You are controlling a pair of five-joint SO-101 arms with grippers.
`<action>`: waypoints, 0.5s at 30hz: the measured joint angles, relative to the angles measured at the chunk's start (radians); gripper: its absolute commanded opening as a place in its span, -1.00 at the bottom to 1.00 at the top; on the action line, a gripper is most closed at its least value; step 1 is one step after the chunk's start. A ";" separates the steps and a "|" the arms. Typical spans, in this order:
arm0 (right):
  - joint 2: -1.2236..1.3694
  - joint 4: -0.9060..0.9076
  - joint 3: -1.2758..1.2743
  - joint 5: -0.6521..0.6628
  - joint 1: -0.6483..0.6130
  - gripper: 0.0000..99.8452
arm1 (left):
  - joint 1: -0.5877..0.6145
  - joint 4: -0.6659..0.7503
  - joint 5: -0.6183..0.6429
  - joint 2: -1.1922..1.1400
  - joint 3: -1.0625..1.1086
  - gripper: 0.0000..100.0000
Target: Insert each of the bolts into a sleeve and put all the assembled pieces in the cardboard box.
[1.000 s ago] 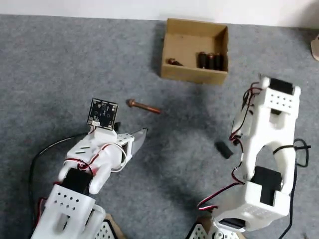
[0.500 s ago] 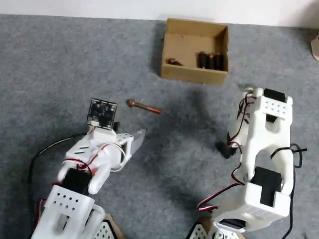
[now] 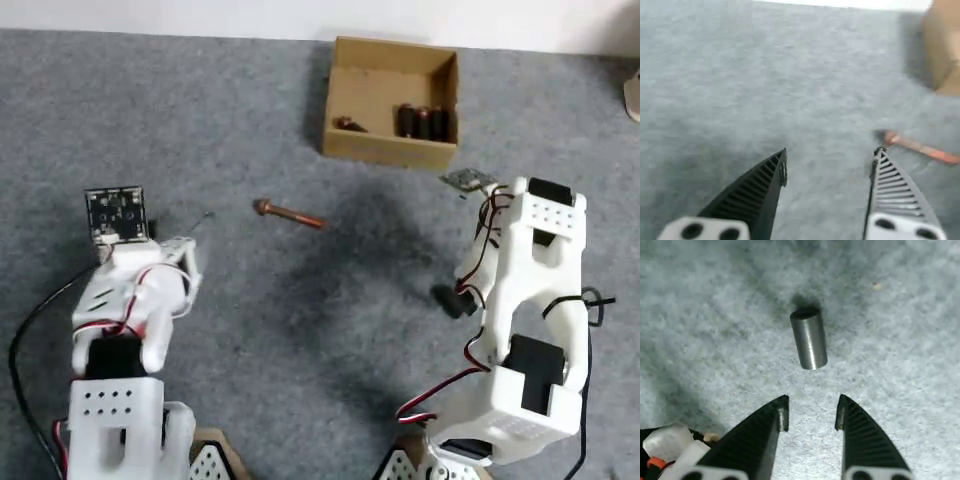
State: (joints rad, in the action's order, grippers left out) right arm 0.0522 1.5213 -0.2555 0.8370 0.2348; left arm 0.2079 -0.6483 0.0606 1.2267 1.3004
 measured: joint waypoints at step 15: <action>-0.272 0.035 -0.083 0.006 -0.190 -0.71 | 0.066 0.020 -0.029 0.000 0.132 -0.47</action>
State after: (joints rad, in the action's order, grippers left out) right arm -0.2194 1.5566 -0.3383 0.8431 0.0445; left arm 0.2739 -0.6283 0.0315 1.2267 1.4323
